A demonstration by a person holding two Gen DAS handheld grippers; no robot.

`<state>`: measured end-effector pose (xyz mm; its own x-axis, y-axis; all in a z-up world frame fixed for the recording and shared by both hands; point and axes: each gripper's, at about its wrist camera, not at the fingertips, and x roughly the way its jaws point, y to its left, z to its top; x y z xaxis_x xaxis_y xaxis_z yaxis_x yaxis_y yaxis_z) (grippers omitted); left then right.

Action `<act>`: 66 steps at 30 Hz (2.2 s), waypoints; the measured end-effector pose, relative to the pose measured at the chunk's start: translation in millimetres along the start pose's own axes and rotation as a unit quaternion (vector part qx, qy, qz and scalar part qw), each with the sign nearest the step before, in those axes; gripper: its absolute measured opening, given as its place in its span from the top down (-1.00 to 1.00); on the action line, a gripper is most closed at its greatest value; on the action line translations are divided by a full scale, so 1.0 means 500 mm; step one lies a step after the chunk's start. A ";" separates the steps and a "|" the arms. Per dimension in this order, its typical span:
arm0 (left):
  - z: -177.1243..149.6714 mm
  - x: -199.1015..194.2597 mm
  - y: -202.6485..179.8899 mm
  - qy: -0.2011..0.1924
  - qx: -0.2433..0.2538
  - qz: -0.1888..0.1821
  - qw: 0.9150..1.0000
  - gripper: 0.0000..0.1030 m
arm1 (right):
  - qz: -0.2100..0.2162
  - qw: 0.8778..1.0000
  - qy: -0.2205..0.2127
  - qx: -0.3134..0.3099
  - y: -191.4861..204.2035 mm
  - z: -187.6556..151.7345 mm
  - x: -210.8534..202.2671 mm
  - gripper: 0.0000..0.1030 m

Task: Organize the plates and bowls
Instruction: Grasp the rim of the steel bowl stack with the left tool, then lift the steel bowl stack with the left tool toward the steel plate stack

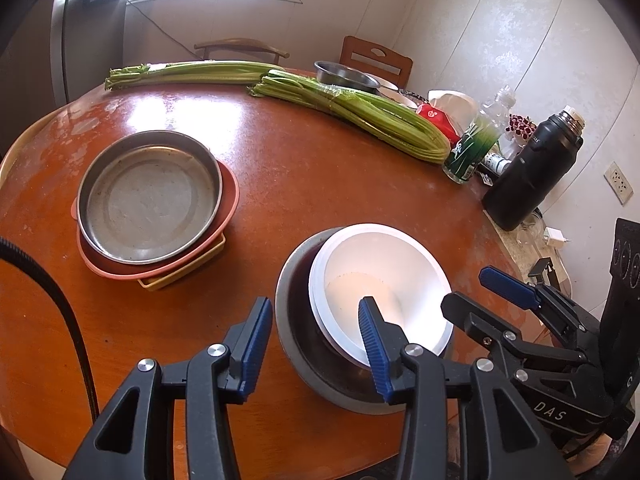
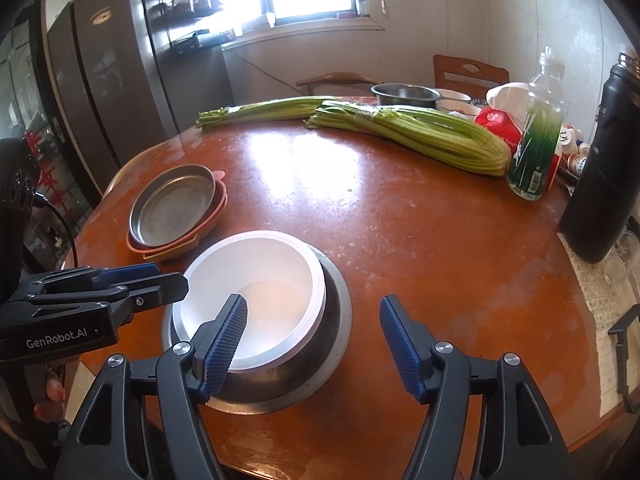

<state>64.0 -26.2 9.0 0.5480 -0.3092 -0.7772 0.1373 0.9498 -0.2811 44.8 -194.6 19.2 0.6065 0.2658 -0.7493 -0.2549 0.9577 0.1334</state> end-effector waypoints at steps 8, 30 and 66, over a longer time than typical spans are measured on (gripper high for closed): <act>-0.002 0.027 -0.003 0.018 -0.001 -0.005 1.000 0.12 | 0.002 1.000 0.015 0.009 -0.006 -0.001 0.022 -0.37; 0.001 0.066 0.014 0.035 -0.019 -0.010 0.999 0.03 | 0.021 0.998 0.046 0.033 -0.022 -0.013 0.072 -0.38; 0.006 0.087 0.020 0.051 -0.031 -0.028 0.998 -0.01 | 0.061 0.996 0.065 0.002 0.035 -0.002 0.088 -0.40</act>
<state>91.5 -29.9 -26.0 0.4544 -0.3672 -0.8116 0.1115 0.9273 -0.3572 66.4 -166.4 -11.8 0.4679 0.3642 -0.8052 -0.3175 0.9196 0.2315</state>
